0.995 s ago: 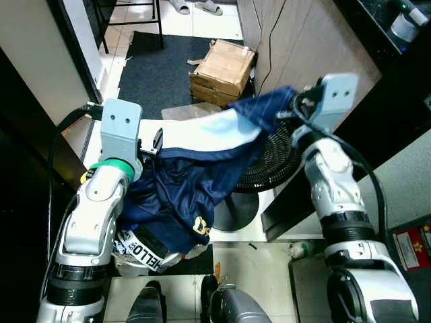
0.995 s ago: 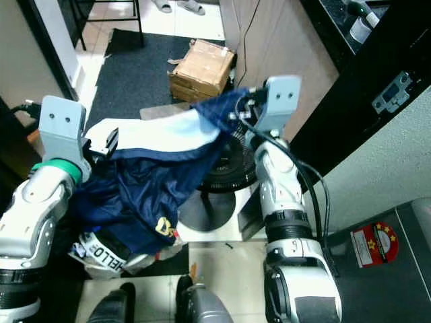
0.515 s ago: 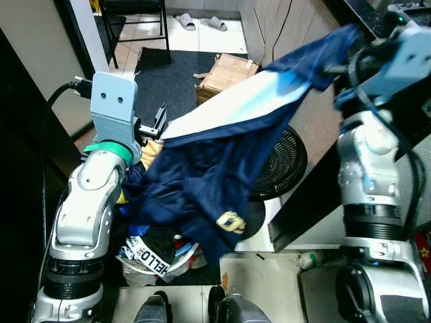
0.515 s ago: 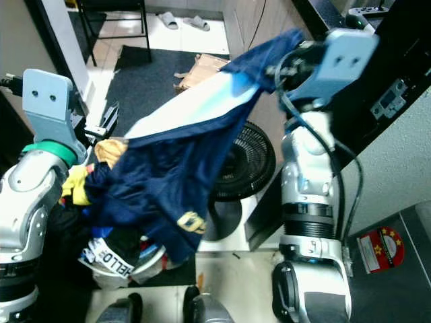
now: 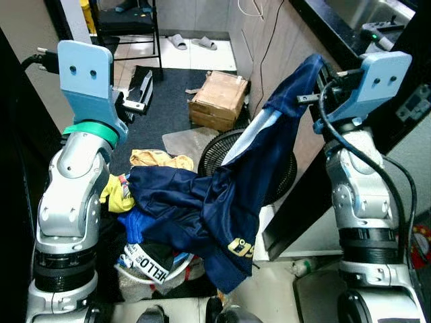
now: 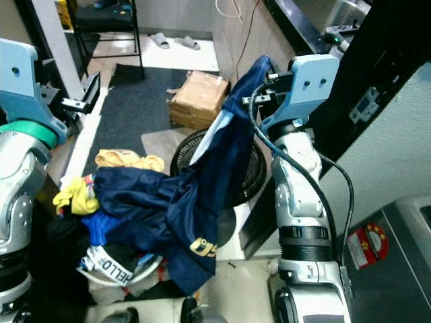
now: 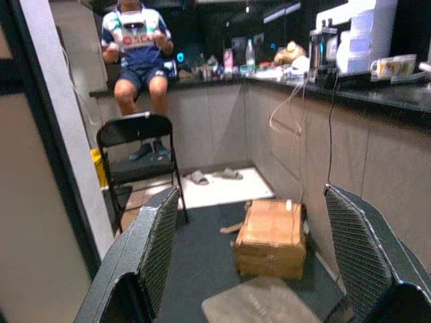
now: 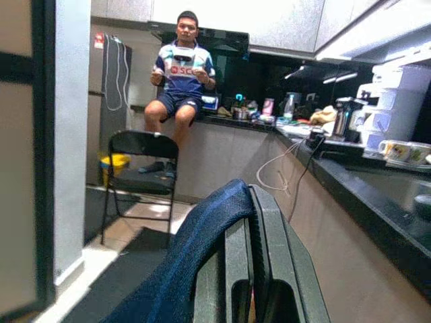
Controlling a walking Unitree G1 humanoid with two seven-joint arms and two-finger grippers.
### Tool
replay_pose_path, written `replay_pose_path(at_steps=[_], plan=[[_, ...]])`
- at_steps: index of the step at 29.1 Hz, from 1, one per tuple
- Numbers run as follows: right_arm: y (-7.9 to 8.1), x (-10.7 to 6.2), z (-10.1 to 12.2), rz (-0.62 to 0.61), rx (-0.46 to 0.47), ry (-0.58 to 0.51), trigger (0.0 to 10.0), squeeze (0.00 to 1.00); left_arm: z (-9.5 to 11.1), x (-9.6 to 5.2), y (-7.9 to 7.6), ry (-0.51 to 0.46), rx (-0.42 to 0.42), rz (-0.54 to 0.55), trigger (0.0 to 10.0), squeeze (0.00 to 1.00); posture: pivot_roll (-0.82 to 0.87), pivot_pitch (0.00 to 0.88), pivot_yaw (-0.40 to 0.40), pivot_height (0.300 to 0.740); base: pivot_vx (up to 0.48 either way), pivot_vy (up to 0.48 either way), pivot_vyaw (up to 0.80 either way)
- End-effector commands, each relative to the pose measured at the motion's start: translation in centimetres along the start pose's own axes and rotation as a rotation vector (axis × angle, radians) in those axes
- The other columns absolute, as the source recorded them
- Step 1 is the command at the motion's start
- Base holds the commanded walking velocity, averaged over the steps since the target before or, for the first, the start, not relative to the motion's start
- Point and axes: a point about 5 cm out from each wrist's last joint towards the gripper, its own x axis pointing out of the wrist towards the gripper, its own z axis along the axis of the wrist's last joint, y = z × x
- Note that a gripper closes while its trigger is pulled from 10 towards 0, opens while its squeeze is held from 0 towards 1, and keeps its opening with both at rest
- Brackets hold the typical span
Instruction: Clothes washing
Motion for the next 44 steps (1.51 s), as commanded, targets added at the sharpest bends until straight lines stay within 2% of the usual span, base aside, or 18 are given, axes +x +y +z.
replay_pose_path(at_steps=[1,4,10,21,24,26,28,30,36,41,44], plan=[[0.5,-0.7,-1.7,0.01,-0.016,0.061,10.0,0.0,0.4,0.2,0.2,-0.027,0.004,0.022,10.0,0.0,0.05,0.0,-0.079,0.74,0.0,0.0,0.0],[1.6,-1.0,-3.0,0.06,-0.015,0.107,10.0,0.0,-0.2,0.5,0.1,-0.02,0.017,0.049,10.0,0.0,0.03,0.0,-0.09,0.74,0.0,0.0,0.0],[2.5,-0.9,-2.7,0.076,0.025,0.112,10.0,0.0,-1.0,0.5,-0.1,0.004,-0.021,0.06,10.0,0.0,0.02,0.0,-0.092,0.74,0.0,0.0,0.0],[2.8,-0.9,-3.1,0.077,0.036,0.125,10.0,0.0,-2.1,0.4,-0.7,0.029,-0.042,0.058,10.0,0.0,0.01,0.0,-0.088,0.74,0.0,0.0,0.0],[2.8,-0.9,-3.2,0.076,0.038,0.128,10.0,0.0,-2.2,0.4,-0.8,0.035,-0.039,0.052,10.0,0.0,0.02,0.0,-0.072,0.74,0.0,0.0,0.0],[3.0,-0.8,-3.3,0.044,0.05,0.118,10.0,0.0,-2.4,0.8,-1.1,0.049,-0.029,0.016,10.0,0.0,0.03,0.0,0.006,0.74,0.0,0.0,0.0],[3.0,-0.8,-3.3,0.044,0.05,0.118,10.0,0.0,-2.4,0.8,-1.1,0.049,-0.029,0.016,10.0,0.0,0.03,0.0,0.006,0.74,0.0,0.0,0.0],[3.4,-0.8,-3.4,0.006,0.071,0.104,10.0,0.0,-2.4,1.5,-1.1,0.056,-0.012,-0.024,10.0,0.0,0.04,0.0,0.044,0.74,0.0,0.0,0.0],[4.0,-1.1,-3.7,-0.013,0.09,0.106,10.0,0.0,-2.2,2.0,-0.8,0.057,0.001,-0.039,10.0,0.0,0.04,0.0,0.067,0.74,0.0,0.0,0.0],[3.9,-1.4,-3.9,-0.025,0.105,0.114,10.0,0.0,-2.3,2.1,-0.7,0.06,0.0,-0.038,10.0,0.0,0.05,0.0,0.072,0.74,0.0,0.0,0.0],[3.8,-1.4,-4.0,-0.032,0.112,0.113,10.0,0.0,-2.3,2.1,-0.7,0.06,0.002,-0.04,10.0,0.0,0.06,0.0,0.072,0.74,0.0,0.0,-0.8]])
